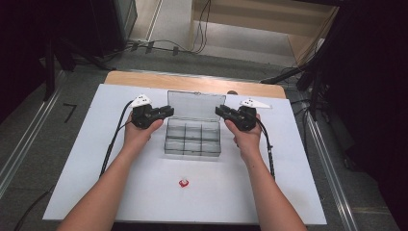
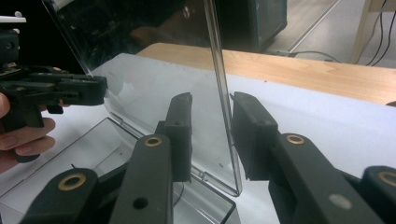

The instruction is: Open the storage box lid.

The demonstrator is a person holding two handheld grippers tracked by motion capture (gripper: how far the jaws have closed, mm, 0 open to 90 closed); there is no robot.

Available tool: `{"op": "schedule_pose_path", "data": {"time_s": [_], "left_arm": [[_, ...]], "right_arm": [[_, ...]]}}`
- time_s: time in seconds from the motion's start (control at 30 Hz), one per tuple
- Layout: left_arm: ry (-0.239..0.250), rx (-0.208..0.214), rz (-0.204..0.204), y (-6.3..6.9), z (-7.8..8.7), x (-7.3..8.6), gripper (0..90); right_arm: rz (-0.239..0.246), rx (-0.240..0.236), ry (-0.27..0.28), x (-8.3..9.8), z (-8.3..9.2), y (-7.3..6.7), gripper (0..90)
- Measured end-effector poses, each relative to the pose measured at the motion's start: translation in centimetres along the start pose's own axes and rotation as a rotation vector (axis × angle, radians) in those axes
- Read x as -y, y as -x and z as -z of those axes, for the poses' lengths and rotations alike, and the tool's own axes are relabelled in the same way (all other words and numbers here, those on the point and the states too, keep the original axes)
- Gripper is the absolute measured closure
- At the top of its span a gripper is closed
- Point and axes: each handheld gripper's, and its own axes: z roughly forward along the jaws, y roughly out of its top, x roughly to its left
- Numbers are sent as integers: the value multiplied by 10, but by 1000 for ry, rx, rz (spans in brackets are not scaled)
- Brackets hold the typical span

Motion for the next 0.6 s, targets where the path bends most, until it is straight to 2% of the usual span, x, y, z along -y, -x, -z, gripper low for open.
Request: {"op": "schedule_pose_path", "data": {"time_s": [0.23, 0.43, 0.6], "left_arm": [[-16, 0, 2, -1, -2, 3, 729], [-11, -1, 23, -2, -4, 4, 725], [-19, -14, 39, -3, -6, 5, 733]], "right_arm": [[-20, 6, -21, 8, -6, 2, 647], [-46, 24, -14, 15, -10, 1, 632], [-55, 36, -38, 24, -15, 4, 638]]}}
